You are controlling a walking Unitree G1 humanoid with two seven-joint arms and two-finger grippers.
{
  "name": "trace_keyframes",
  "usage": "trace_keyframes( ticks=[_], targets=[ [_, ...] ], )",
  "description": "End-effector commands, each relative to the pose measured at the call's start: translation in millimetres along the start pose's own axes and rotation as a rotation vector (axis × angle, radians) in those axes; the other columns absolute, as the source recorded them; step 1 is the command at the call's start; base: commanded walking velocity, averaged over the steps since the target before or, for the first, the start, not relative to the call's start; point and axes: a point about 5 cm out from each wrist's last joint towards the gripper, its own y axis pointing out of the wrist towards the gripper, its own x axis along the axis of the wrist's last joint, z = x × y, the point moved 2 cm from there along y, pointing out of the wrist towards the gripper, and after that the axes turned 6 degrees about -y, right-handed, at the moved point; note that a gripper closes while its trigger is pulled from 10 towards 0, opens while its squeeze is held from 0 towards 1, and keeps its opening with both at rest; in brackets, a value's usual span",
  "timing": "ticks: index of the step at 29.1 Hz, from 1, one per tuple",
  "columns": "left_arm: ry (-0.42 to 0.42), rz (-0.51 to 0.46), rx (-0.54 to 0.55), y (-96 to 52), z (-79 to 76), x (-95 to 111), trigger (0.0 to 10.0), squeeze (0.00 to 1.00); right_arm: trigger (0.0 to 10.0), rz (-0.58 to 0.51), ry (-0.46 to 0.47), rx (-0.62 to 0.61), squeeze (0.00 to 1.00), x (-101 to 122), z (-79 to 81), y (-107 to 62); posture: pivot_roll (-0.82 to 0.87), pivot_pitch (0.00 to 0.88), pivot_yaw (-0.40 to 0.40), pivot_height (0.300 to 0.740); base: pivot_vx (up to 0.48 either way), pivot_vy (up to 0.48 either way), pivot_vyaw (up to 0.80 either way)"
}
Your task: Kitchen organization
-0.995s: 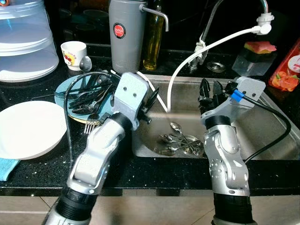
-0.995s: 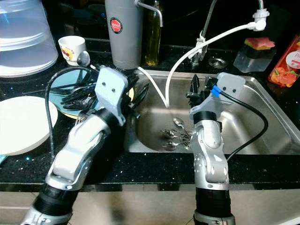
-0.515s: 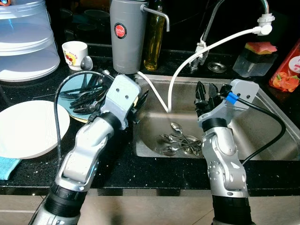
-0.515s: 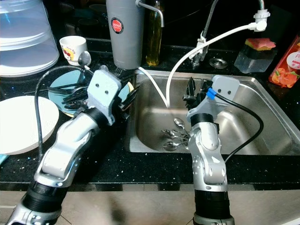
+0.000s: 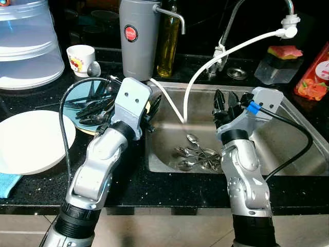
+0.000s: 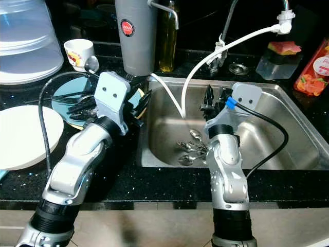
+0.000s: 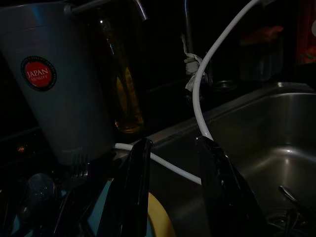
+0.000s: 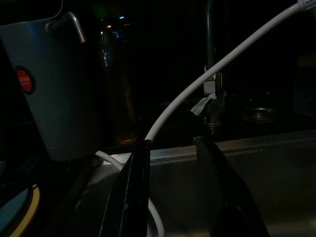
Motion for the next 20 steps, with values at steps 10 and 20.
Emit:
trace_keyframes(
  ticks=[10, 20],
  targets=[
    [-0.039, 0.011, -0.004, 3.5, -6.0, -2.5, 10.0, 0.0, 10.0, 0.018, -0.005, -0.018, 0.0, -3.9, -4.5, -1.0, 0.2, 0.017, -0.09, 0.74, 0.0, 0.0, 0.0],
    [-0.037, 0.018, -0.001, 3.5, -6.6, -4.1, 10.0, 0.0, 10.0, 0.017, -0.005, -0.014, 0.0, -4.0, -2.9, -1.3, 0.19, 0.017, -0.087, 0.74, 0.0, 0.0, 0.0]
  ],
)
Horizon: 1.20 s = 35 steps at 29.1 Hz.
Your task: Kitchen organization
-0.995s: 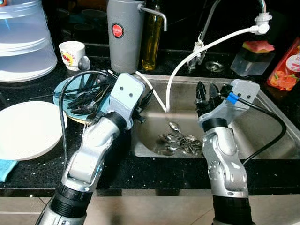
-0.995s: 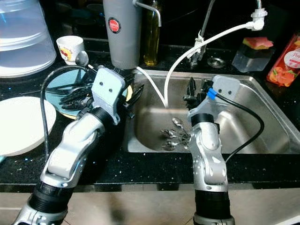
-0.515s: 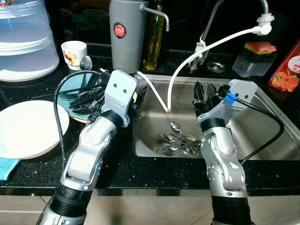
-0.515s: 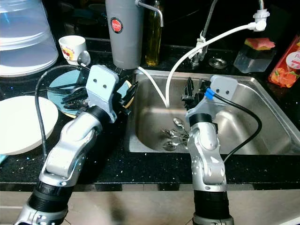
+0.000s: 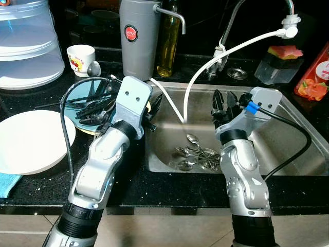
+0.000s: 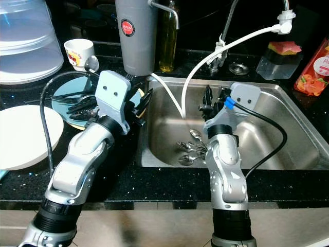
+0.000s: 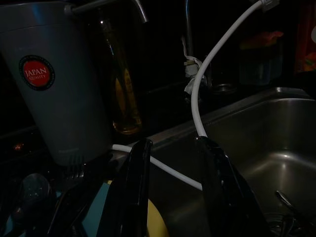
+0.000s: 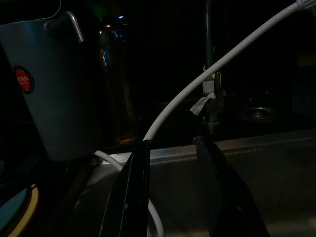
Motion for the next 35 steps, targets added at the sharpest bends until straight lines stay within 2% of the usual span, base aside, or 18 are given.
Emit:
trace_keyframes(
  ticks=[1, 11, 16, 17, 18, 19, 23, 24, 25, 27, 29, 31, 33, 35],
  targets=[
    [-0.014, 0.023, -0.008, 1.6, -4.0, -5, 10.0, 0.0, 10.0, 0.016, -0.005, -0.014, 0.0, -4, -3.2, -1.2, 0.19, 0.017, -0.087, 0.74, 0.0, 0.0, 0.0],
    [-0.011, 0.022, -0.004, 2.0, -3.0, -6, 10.0, 0.0, 10.0, 0.02, -0.008, -0.011, 0.0, -4, -3.5, -1.9, 0.19, 0.014, -0.091, 0.74, 0.0, 0.0, 0.0],
    [0.071, -0.053, -0.032, 4.3, -8.6, 7, 10.0, 0.0, 10.0, 0.035, -0.012, -0.003, 0.0, -9, -1.9, -2.2, 0.2, 0.011, -0.1, 0.74, 0.0, 0.0, 0.0],
    [0.098, -0.114, -0.035, 7.9, -13.5, 19, 10.0, 0.0, 10.0, 0.073, -0.044, -0.012, 0.0, -19, -5.4, -4.7, 0.2, 0.006, -0.1, 0.74, 0.0, 0.0, 0.0],
    [0.098, -0.114, -0.035, 7.9, -13.5, 19, 10.0, 0.0, 10.0, 0.073, -0.044, -0.012, 0.0, -19, -5.4, -4.7, 0.2, 0.006, -0.1, 0.74, 0.0, 0.0, 0.0],
    [0.096, -0.156, -0.036, 11.0, -17.1, 30, 10.0, 0.0, 10.0, 0.14, -0.093, -0.042, 0.0, -33, -13.2, -8.1, 0.2, 0.005, -0.099, 0.74, 0.0, 0.0, 0.0],
    [0.051, -0.169, -0.048, 13.4, -21.4, 35, 10.0, 0.0, 10.0, 0.257, -0.144, -0.085, 0.0, -53, -25.5, -13.2, 0.19, 0.0, -0.096, 0.74, 0.0, 0.0, 0.0],
    [0.051, -0.169, -0.048, 13.4, -21.4, 35, 10.0, 0.0, 10.0, 0.257, -0.144, -0.085, 0.0, -53, -25.5, -13.2, 0.19, 0.0, -0.096, 0.74, 0.0, 0.0, 0.0],
    [0.024, -0.128, -0.043, 13.6, -22.8, 27, 10.0, 0.0, 10.0, 0.286, -0.156, -0.082, 0.0, -57, -27.1, -14.6, 0.19, 0.0, -0.093, 0.74, 0.0, 0.0, 0.0],
    [0.026, -0.092, -0.042, 13.1, -24.0, 20, 10.0, 0.0, 10.0, 0.281, -0.148, -0.077, 0.0, -56, -26.5, -14.2, 0.19, 0.0, -0.094, 0.74, 0.0, 0.0, 0.0],
    [0.118, 0.013, -0.037, 12.9, -22.7, 3, 10.0, 0.0, 10.0, 0.253, -0.129, -0.077, 0.0, -50, -25.1, -10.9, 0.19, 0.0, -0.095, 0.74, 0.0, 0.0, 0.0],
    [0.182, 0.129, 0.028, 13.0, -11.0, -10, 10.0, 0.0, 10.0, 0.209, -0.103, -0.069, 0.0, -42, -22.6, -6.6, 0.2, 0.0, -0.099, 0.74, 0.0, 0.0, 0.0],
    [0.198, 0.214, 0.124, 14.6, 4.7, -14, 10.0, 0.0, 10.0, 0.196, -0.097, -0.063, 0.0, -40, -20.9, -4.7, 0.2, 0.0, -0.1, 0.74, 0.0, 0.0, 0.0],
    [0.194, 0.219, 0.132, 14.8, 5.9, -14, 10.0, 0.0, 10.0, 0.196, -0.097, -0.063, 0.0, -40, -20.6, -4.5, 0.2, 0.0, -0.1, 0.74, 0.0, 0.0, 0.0]
  ],
)
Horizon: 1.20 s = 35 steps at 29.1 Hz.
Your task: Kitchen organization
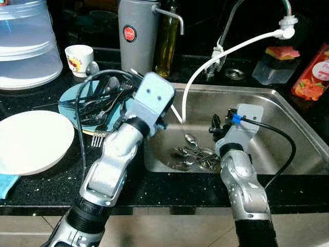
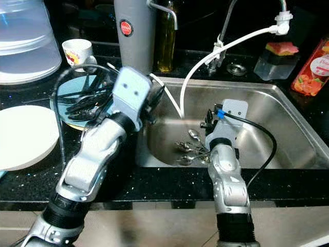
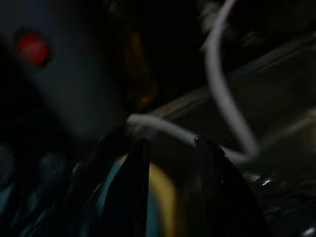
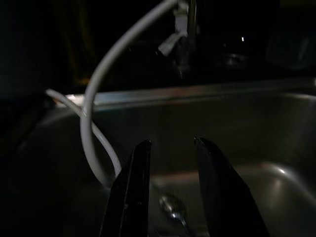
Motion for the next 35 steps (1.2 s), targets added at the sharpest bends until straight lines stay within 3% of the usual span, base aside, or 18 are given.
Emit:
trace_keyframes(
  ticks=[1, 5, 7, 8, 10, 14, 19, 32, 33, 35],
  targets=[
    [-0.006, 0.047, 0.056, 3.4, 8.0, -1, 10.0, 0.0, 10.0, -0.014, 0.008, -0.007, 0.0, 2, -2.3, 0.7, 0.2, 0.0, -0.097, 0.74, 0.0, 0.0, 0.0],
    [-0.106, 0.113, 0.169, 5.6, 23.1, -8, 10.0, 0.0, 10.0, -0.013, 0.009, -0.005, 0.0, 3, -0.5, 0.6, 0.2, 0.0, -0.097, 0.74, 0.0, 0.0, 0.0],
    [-0.111, 0.118, 0.193, 5.7, 26.0, -9, 10.0, 0.0, 10.0, -0.014, 0.012, -0.006, 0.0, 3, -0.4, 0.5, 0.2, 0.0, -0.097, 0.74, 0.0, 0.0, 0.0],
    [-0.115, 0.125, 0.294, 4.4, 39.1, -10, 10.0, 0.0, 10.0, -0.013, 0.015, -0.003, 0.0, 2, 0.3, -0.8, 0.2, 0.0, -0.097, 0.74, 0.0, 0.0, 0.0],
    [-0.127, 0.148, 0.36, 2.6, 47.3, -13, 10.0, 0.0, 10.0, -0.011, 0.015, -0.001, 0.0, 1, 0.5, -1.4, 0.21, 0.0, -0.095, 0.74, 0.0, 0.0, 0.0],
    [-0.229, 0.245, 0.41, -0.5, 53.5, -27, 10.0, 0.0, 10.0, -0.014, 0.018, -0.002, 0.0, 1, 1.1, -0.5, 0.2, 0.0, -0.092, 0.74, 0.0, 0.0, 0.0],
    [-0.194, 0.26, 0.508, -1.6, 69.0, -29, 10.0, 0.0, 10.0, -0.018, 0.021, -0.004, 0.0, 2, 0.6, -0.6, 0.2, 0.0, -0.092, 0.74, 0.0, 0.0, 0.0],
    [-0.284, 0.367, 0.382, 9.1, 63.2, -42, 10.0, 0.0, 10.0, -0.02, 0.024, -0.001, 0.0, 2, 2.4, -0.7, 0.2, 0.0, -0.091, 0.74, 0.0, 0.0, 0.0],
    [-0.281, 0.375, 0.382, 8.5, 63.3, -43, 5.8, 0.0, 10.0, -0.022, 0.025, -0.002, 0.0, 3, 2.5, -0.6, 0.2, 0.0, -0.091, 0.74, 0.0, 0.0, 0.0],
    [-0.279, 0.381, 0.381, 8.2, 63.3, -44, 5.8, 0.0, 10.0, -0.023, 0.027, -0.003, 0.0, 3, 2.6, -0.6, 0.2, 0.0, -0.091, 0.74, 0.0, 0.0, 0.0]
  ],
)
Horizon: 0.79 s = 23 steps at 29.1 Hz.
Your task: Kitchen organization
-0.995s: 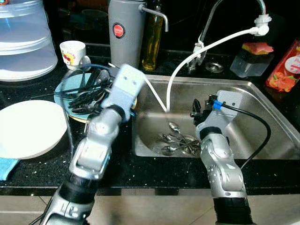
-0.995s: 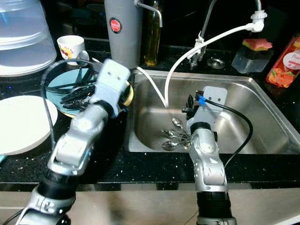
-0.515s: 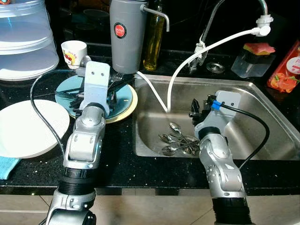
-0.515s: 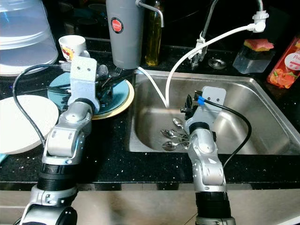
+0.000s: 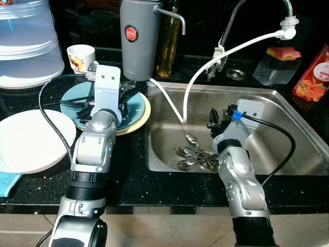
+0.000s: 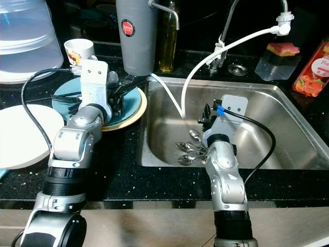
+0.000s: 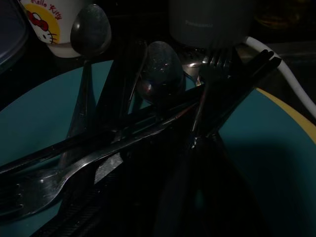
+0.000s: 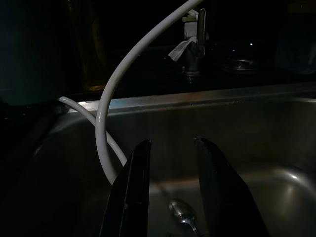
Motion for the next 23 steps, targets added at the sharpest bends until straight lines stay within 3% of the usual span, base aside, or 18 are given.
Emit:
trace_keyframes(
  ticks=[1, 2, 4, 13, 15, 16, 17, 21, 23],
  targets=[
    [0.015, 0.064, -0.001, 1.5, 0.1, -12, 3.2, 0.0, 10.0, -0.009, 0.008, -0.011, 0.0, 1, -1.8, -0.4, 0.2, 0.0, -0.091, 0.74, 0.0, 0.0, 0.0],
    [0.024, 0.069, -0.001, 1.8, 0.1, -13, 0.5, 0.0, 10.0, -0.009, 0.009, -0.01, 0.0, 1, -1.5, -0.6, 0.21, 0.0, -0.091, 0.74, 0.0, 0.0, 0.0],
    [0.031, 0.072, 0.002, 2.1, 0.1, -14, 0.0, 0.0, 10.0, -0.008, 0.008, -0.009, 0.0, 1, -1.3, -0.7, 0.21, 0.0, -0.091, 0.74, 0.0, 0.0, 0.0],
    [0.038, 0.053, 0.003, 1.8, 0.2, -11, 0.0, 0.0, 10.0, -0.006, 0.01, -0.016, 0.0, 0, -2.6, -1.5, 0.2, 0.002, -0.089, 0.74, 0.0, 0.0, 0.0],
    [0.031, -0.116, -0.038, -2.8, -8.0, 15, 0.0, 0.0, 10.0, -0.006, 0.012, -0.018, 0.0, 0, -2.5, -1.4, 0.2, 0.007, -0.089, 0.74, 0.0, 0.0, 0.0],
    [0.024, -0.131, -0.045, -3.6, -9.3, 17, 0.0, 0.0, 10.0, -0.006, 0.013, -0.019, 0.0, 0, -2.5, -1.4, 0.2, 0.007, -0.089, 0.74, 0.0, 0.0, 0.0],
    [0.013, -0.16, -0.065, -5.3, -12.4, 22, 10.0, 0.0, 10.0, -0.007, 0.013, -0.019, 0.0, 1, -2.5, -1.3, 0.2, 0.009, -0.09, 0.74, 0.0, 0.0, 0.0],
    [0.002, -0.274, -0.135, -13.6, -24.6, 42, 10.0, 0.0, 10.0, -0.008, 0.014, -0.019, 0.0, 1, -2.4, -1.0, 0.2, 0.01, -0.09, 0.74, 0.0, 0.0, 0.0],
    [0.012, -0.283, -0.135, -14.4, -25.7, 43, 10.0, 0.0, 10.0, -0.008, 0.014, -0.019, 0.0, 1, -2.3, -1.0, 0.2, 0.012, -0.089, 0.74, 0.0, 0.0, 0.0]
  ],
)
